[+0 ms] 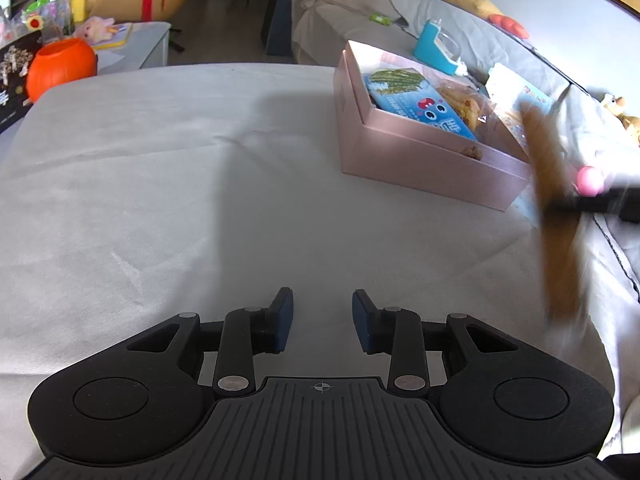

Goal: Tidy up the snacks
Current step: 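Lift the long bread-stick packet with the right tool, then lower the bread stick into the pink box and open the right tool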

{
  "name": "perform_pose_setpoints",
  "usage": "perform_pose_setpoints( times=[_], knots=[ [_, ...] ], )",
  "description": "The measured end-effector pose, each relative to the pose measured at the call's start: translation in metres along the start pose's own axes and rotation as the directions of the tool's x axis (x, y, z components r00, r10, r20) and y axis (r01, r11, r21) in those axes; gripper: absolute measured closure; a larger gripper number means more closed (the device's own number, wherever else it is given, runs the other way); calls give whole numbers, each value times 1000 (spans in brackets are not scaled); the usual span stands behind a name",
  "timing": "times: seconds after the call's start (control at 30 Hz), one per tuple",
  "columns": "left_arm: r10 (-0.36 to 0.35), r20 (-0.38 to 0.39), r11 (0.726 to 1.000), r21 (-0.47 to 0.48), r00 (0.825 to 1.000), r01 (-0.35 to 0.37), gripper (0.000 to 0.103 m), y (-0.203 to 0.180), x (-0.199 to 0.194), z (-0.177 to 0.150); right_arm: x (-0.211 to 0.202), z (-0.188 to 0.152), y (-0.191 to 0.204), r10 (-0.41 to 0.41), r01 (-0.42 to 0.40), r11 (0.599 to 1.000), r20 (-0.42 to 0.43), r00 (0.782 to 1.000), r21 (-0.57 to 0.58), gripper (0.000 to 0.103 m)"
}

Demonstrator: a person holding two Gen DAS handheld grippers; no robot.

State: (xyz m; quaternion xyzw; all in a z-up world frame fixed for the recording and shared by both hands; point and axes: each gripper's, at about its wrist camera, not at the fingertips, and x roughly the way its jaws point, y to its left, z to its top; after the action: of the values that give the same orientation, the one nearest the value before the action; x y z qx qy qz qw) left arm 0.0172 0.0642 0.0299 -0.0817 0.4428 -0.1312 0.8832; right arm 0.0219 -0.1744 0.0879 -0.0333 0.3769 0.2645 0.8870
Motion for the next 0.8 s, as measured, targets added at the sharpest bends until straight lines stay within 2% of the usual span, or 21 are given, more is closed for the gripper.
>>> perform_pose_setpoints(
  times=[0.13, 0.27, 0.33, 0.4, 0.43, 0.53, 0.57, 0.63, 0.73, 0.8],
  knots=[
    [-21, 0, 1000, 4, 1000, 21, 67, -2, -1, -2, -37, 46, -12, -82, 82, 997, 189, 978, 8, 75],
    [-49, 20, 999, 5, 999, 49, 67, -3, -6, -2, -33, 91, -22, -167, 172, 985, 244, 955, 1, 75],
    [-56, 37, 998, 8, 998, 56, 67, -3, -9, -1, -17, 108, -24, -237, 249, 968, 253, 938, -17, 75],
    [-53, 45, 998, 18, 998, 52, 67, -3, -9, -1, 12, 119, -29, -310, 327, 944, 232, 922, -37, 75],
    [-46, 45, 999, 26, 998, 45, 67, -4, -8, -3, 31, 121, -33, -327, 342, 939, 202, 923, -42, 75],
    [-13, 39, 998, 59, 999, 11, 67, -7, -4, -7, 90, 117, -49, -296, 297, 954, 46, 954, -42, 75],
    [-2, 38, 998, 69, 999, -1, 67, -7, -3, -10, 106, 109, -53, -285, 285, 958, -2, 958, -32, 75],
    [5, 57, 995, 95, 998, -11, 67, -8, -3, -15, 125, 93, -59, -294, 293, 956, -42, 955, -24, 69],
    [26, 78, 990, 134, 997, -36, 67, -11, -2, -18, 115, 75, -53, -302, 301, 953, -3, 953, -25, 55],
    [37, 100, 990, 135, 994, -50, 67, -13, 1, -19, 95, 64, -49, -304, 305, 952, 61, 951, -18, 26]
  ],
)
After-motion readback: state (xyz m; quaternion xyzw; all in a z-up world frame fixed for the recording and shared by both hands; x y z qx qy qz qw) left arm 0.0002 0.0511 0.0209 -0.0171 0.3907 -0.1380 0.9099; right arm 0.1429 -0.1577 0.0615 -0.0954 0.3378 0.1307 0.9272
